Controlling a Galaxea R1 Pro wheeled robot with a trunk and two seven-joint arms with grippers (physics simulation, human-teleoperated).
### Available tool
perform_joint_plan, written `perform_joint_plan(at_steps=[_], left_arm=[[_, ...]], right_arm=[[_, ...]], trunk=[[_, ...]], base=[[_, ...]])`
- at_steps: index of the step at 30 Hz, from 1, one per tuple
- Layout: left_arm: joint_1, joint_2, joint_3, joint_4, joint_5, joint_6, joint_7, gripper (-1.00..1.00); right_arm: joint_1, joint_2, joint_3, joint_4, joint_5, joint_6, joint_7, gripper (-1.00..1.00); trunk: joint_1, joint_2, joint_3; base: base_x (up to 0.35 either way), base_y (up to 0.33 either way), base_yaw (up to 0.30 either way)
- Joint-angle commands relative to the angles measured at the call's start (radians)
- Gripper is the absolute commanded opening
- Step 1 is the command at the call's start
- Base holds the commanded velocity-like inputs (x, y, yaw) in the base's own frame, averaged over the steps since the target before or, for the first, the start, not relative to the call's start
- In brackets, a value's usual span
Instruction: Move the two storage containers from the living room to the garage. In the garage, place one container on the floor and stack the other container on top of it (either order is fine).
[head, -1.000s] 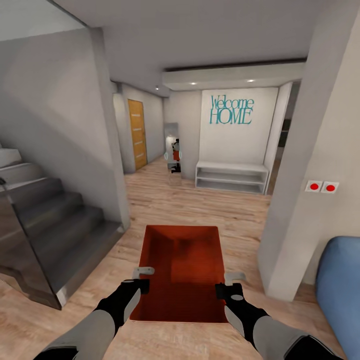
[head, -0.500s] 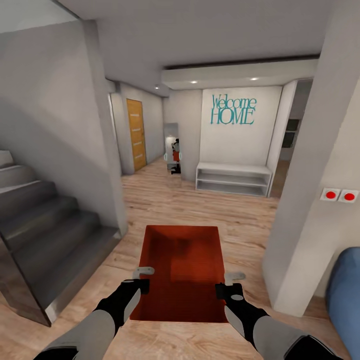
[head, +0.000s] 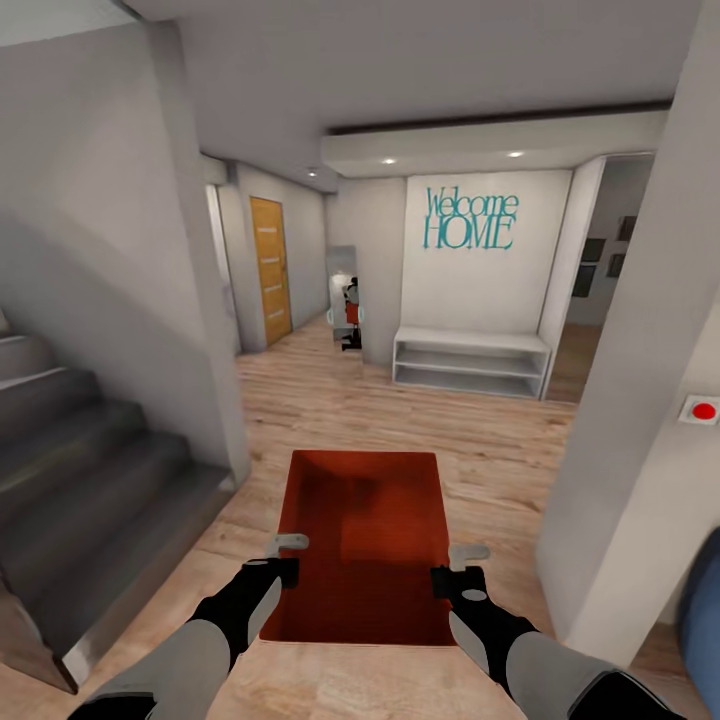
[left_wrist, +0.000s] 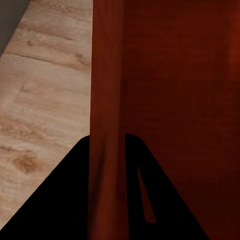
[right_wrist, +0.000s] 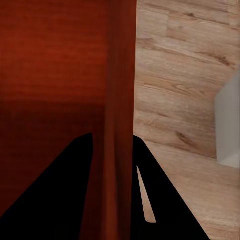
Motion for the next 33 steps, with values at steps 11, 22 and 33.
perform_joint_plan(at_steps=[11,22,33], left_arm=[[0.0,-0.005,0.017,0.002,-0.006,0.007,0.004,-1.0],[0.0,-0.005,0.017,0.002,-0.006,0.006,0.004,-1.0],[0.0,-0.005,0.017,0.002,-0.007,0.006,0.004,-1.0]], right_arm=[[-0.001,0.001,-0.005,-0.013,0.004,-0.02,-0.077,-1.0],[-0.001,0.001,-0.005,-0.013,0.004,-0.02,-0.077,-1.0],[-0.001,0.001,-0.005,-0.013,0.004,-0.019,-0.077,-1.0]], trunk=[[0.001,-0.002,-0.002],[0.001,-0.002,-0.002],[0.001,-0.002,-0.002]], base=[[0.323,0.0,0.0],[0.323,0.0,0.0],[0.323,0.0,0.0]])
